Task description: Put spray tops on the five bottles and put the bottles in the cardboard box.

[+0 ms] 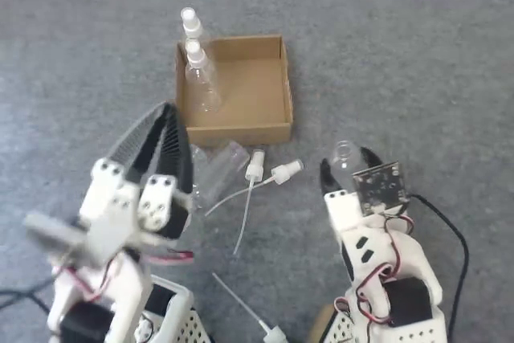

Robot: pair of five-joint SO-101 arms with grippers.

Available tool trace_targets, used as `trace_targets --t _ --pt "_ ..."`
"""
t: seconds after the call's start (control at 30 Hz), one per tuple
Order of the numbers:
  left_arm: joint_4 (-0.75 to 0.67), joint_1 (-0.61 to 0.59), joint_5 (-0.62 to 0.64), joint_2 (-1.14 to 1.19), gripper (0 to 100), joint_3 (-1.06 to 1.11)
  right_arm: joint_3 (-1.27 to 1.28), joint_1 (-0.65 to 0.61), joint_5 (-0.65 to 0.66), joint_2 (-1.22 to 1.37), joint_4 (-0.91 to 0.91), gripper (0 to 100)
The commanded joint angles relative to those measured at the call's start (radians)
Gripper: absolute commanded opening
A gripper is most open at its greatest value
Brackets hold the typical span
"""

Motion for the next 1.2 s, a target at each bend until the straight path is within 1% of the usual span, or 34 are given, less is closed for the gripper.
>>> trace_targets --t 0.0,0.07,0.17,0.5,0.6,0.67,0.83,1.03,1.17 --pt "0.098 0.064 -0.068 0.267 1 -0.162 -0.026 0.111 0.003 -0.015 -0.053 7.6" --pt "0.146 0.120 -0.109 0.390 1 -0.228 -0.028 0.145 0.002 -0.015 -0.059 7.6" --pt "0.198 0.169 -0.149 0.548 1 -0.308 -0.029 0.183 0.002 -0.015 -0.065 7.6" --pt "0.293 0.242 -0.216 0.954 1 -0.496 -0.060 0.294 0.000 -0.015 -0.065 7.6" --pt "0.321 0.255 -0.219 1.073 1 -0.556 -0.064 0.334 0.000 -0.015 -0.065 7.6" --pt "0.351 0.255 -0.245 1.155 1 -0.607 -0.064 0.354 0.002 -0.015 -0.065 7.6" --pt "0.457 0.255 -0.259 1.375 10 -0.759 -0.066 0.364 0.003 -0.016 -0.065 7.6" --pt "0.578 0.256 -0.259 1.613 15 -0.947 -0.072 0.366 0.008 -0.016 -0.065 7.6" --pt "0.631 0.255 -0.259 1.746 18 -1.047 -0.077 0.366 0.008 -0.016 -0.064 7.6"
